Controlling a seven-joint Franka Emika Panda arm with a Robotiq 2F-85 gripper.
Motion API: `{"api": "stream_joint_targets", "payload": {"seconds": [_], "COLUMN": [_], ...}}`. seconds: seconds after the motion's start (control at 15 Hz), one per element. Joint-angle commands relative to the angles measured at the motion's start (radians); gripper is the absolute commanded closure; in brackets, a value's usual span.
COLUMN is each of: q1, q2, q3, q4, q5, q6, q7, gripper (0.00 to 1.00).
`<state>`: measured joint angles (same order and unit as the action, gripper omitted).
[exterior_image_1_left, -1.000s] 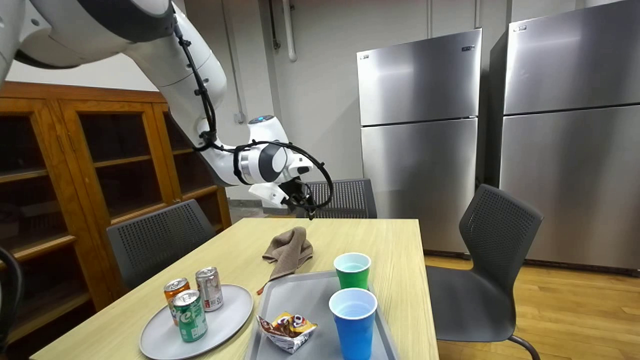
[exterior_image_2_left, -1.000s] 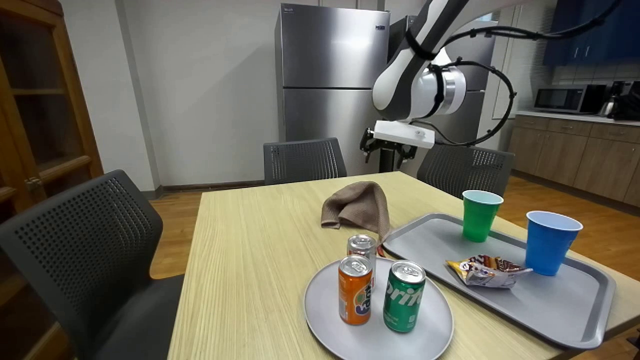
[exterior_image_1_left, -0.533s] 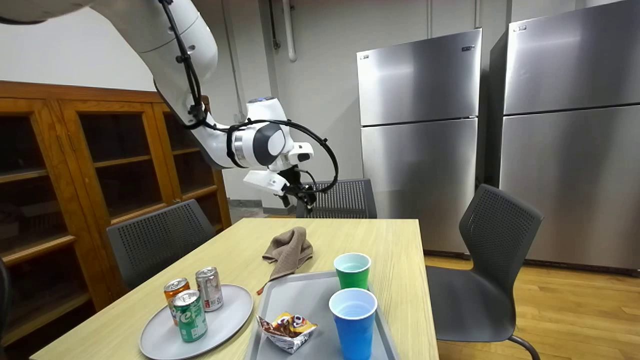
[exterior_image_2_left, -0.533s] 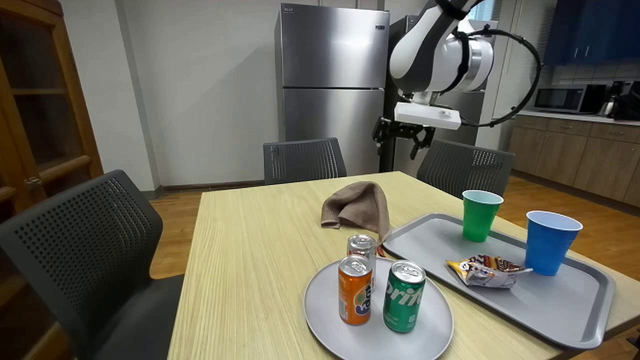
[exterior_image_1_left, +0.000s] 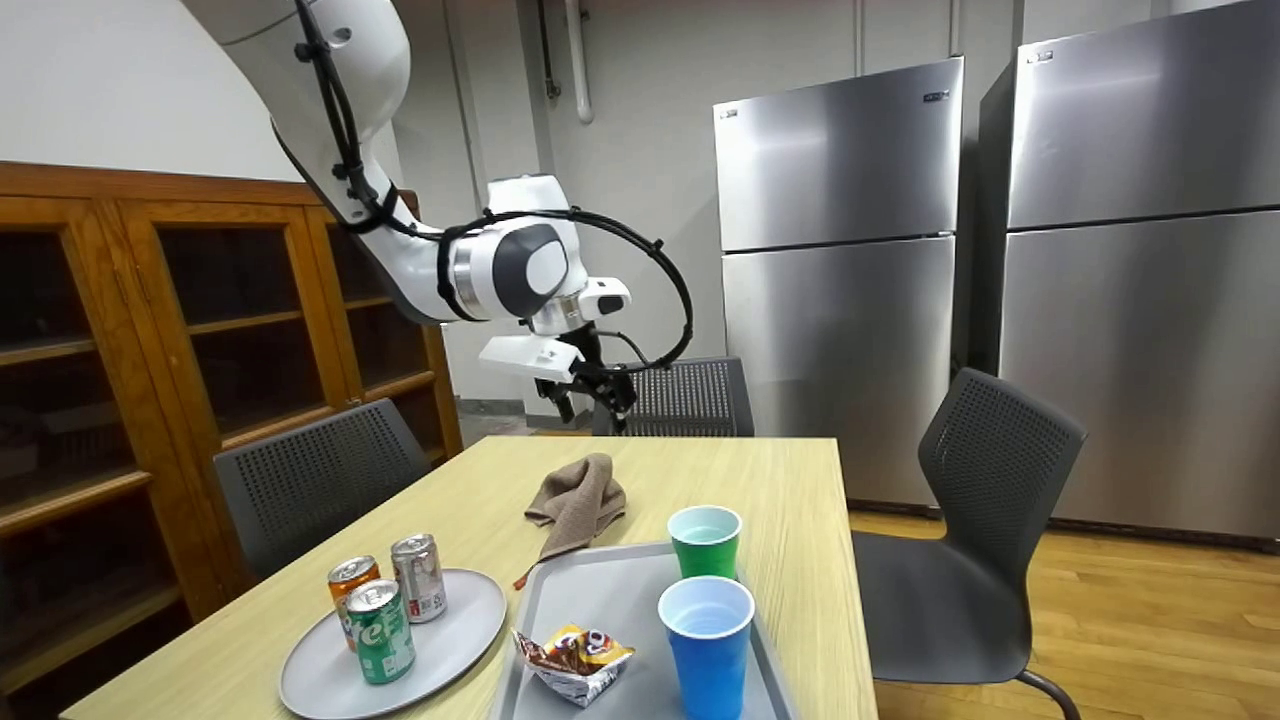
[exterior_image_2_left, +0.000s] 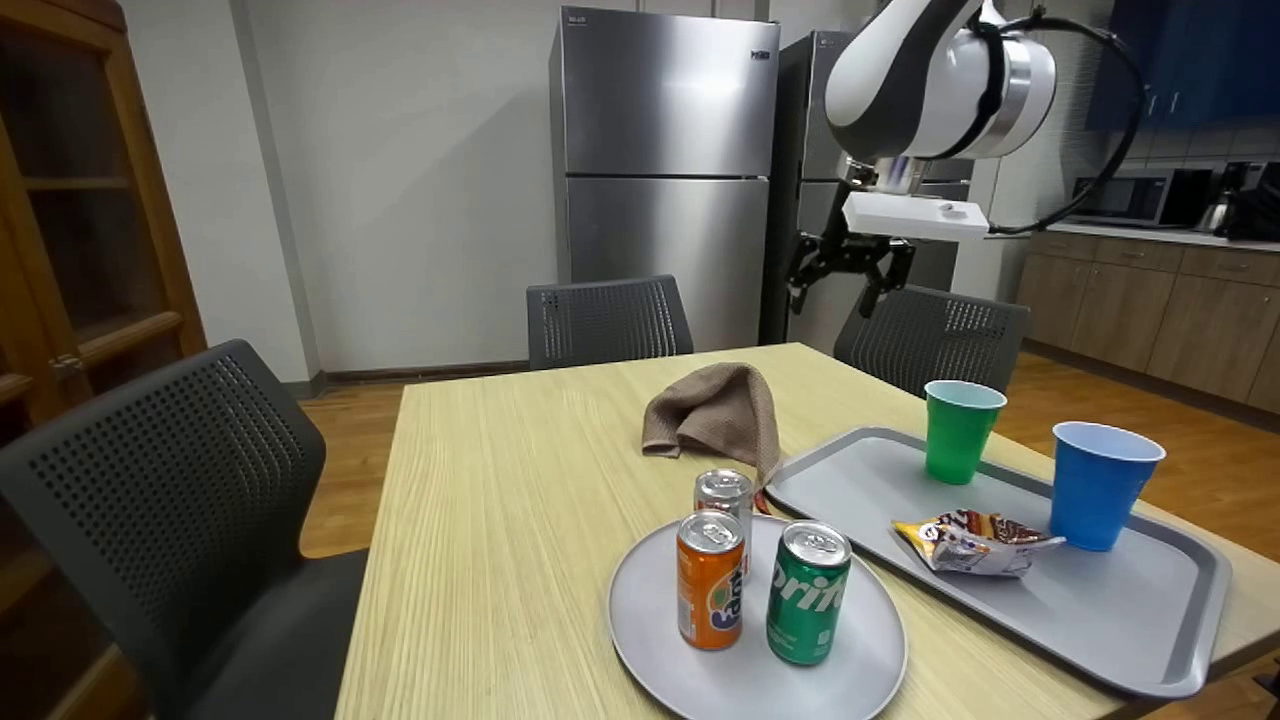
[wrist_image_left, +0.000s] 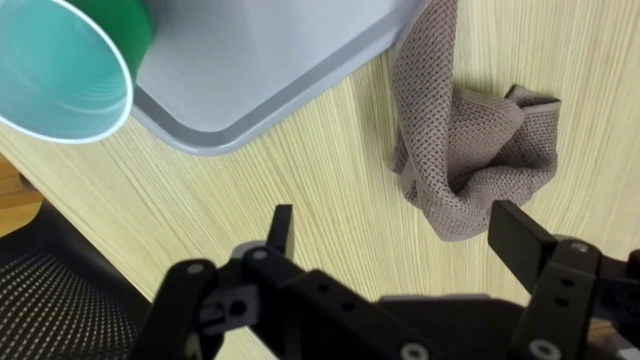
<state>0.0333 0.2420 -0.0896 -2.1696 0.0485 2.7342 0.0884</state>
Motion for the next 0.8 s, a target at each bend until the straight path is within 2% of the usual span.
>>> {"api": "stream_joint_targets", "payload": {"seconds": [0.0,0.73], "q1": [-0.032,-0.073], "q2": [-0.082,-0.141], "q3": [0.011,-0.024], "q4": [-0.078,-0.19], "q5": [-0.032,-0.082], "q6": [-0.036,-0.009], "q7": [-0.044,-0.03], "gripper": [0.0,0.0]}}
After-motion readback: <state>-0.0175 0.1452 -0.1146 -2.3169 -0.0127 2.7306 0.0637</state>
